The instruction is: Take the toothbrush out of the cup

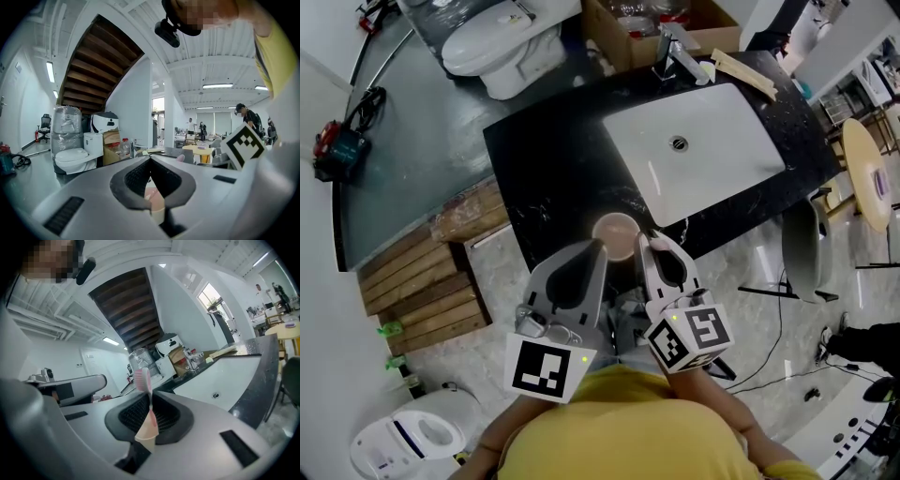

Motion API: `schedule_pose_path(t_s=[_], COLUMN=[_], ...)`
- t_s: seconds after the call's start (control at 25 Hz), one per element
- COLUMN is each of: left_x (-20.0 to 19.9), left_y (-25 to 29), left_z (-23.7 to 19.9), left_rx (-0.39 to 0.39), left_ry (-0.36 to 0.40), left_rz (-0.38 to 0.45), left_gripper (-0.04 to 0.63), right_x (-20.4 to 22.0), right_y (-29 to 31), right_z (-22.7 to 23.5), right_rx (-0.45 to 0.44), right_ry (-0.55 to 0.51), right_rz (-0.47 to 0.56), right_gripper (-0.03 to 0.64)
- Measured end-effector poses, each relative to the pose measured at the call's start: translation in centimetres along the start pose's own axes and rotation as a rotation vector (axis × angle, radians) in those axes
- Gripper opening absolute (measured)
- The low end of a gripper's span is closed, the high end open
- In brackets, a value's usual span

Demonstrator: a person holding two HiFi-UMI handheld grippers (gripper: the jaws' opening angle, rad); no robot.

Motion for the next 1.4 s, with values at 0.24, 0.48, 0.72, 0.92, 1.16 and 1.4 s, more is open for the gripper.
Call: schedule_pose_path(t_s=[0.24,0.48,0.72,0.92,1.16,1.4], left_x=[-0.5,-0.8,-1.2,-2.0,-3.1,-3.9], left_y=[-0.3,-0.5,-0.5,-0.5,-1.1,-1.7], left_z=[0.3,0.4,0.5,0.8,1.0,1.4], left_rx=[0.002,0.005,0.008,0.012,0.009,0.021], left_ry=[0.002,0.014,0.018,0.023,0.027,0.039], left_rz=[0.016,0.032,0.042,0.068,0.093,0.104], left_gripper=[0.011,0.011,0.011,0.011,0.011,0.009], right_x=[-1.8,-2.8,-3.8,-4.9,-6.4,-7.4], right_y=[-0.4,-0.7,-1.0,-1.4,-2.1,-2.9], right_z=[-1.6,-2.7,-3.5,-4.6,-5.9,-7.4], right_rx=[-0.03,-0.037,-0.04,-0.059,-0.086,-0.118], right_ry=[-0.14,-0.234,-0.323,-0.393,-0.404,-0.433], right_rz=[-0.009,-0.024,-0.047,-0.058,-0.072,-0.097], right_gripper=[0.035,0.035,0.035,0.035,0.035,0.035])
Point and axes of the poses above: the fingertips, and each gripper's own axes: y forward along the fingers, z to its right, x out of its underside, the point moved 2 cm from there along -y, backward along the fingers, and after that the axes turned 9 degrees about -x, right-handed, at the moved point
